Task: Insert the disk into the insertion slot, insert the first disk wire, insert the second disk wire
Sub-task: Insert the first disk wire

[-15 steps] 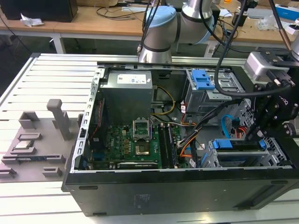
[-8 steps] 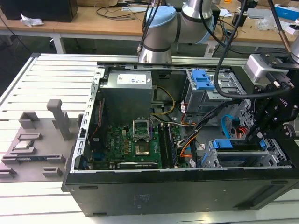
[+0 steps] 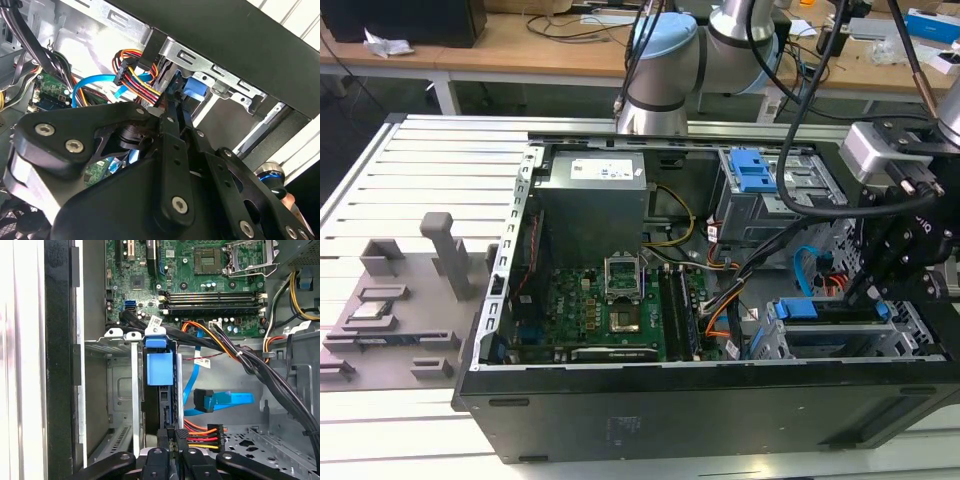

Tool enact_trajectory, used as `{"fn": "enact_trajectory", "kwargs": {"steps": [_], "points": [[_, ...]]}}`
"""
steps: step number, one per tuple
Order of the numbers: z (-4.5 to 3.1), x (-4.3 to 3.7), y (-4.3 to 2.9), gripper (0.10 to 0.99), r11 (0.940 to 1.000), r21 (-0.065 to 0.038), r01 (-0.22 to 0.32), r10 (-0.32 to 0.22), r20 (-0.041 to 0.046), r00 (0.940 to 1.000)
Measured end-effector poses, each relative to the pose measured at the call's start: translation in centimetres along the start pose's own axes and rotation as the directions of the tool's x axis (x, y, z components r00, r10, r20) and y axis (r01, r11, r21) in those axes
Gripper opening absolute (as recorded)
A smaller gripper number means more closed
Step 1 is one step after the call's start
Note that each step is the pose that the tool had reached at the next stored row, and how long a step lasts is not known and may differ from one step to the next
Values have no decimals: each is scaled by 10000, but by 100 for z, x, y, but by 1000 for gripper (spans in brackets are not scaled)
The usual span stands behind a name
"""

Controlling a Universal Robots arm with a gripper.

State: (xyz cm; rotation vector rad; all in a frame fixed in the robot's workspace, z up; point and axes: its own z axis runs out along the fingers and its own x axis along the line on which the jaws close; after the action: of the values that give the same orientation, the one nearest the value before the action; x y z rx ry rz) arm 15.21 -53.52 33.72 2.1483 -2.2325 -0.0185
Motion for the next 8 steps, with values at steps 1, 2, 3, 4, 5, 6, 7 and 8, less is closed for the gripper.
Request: {"fn": "enact_trajectory", "kwargs": {"steps": [1,2,3,4,5,6,7,8], "points": [[4,0,0,169,10000,0,0,0,0,10000],[4,0,0,169,10000,0,0,0,0,10000],[5,0,0,169,10000,0,0,0,1,10000],[6,0,0,169,10000,0,0,0,2,10000],[8,0,0,180,10000,-1,0,0,6,10000],[7,0,0,247,10000,-1,0,0,5,10000],[7,0,0,247,10000,0,0,0,3,10000],[3,0,0,247,10000,0,0,0,0,10000]]}}
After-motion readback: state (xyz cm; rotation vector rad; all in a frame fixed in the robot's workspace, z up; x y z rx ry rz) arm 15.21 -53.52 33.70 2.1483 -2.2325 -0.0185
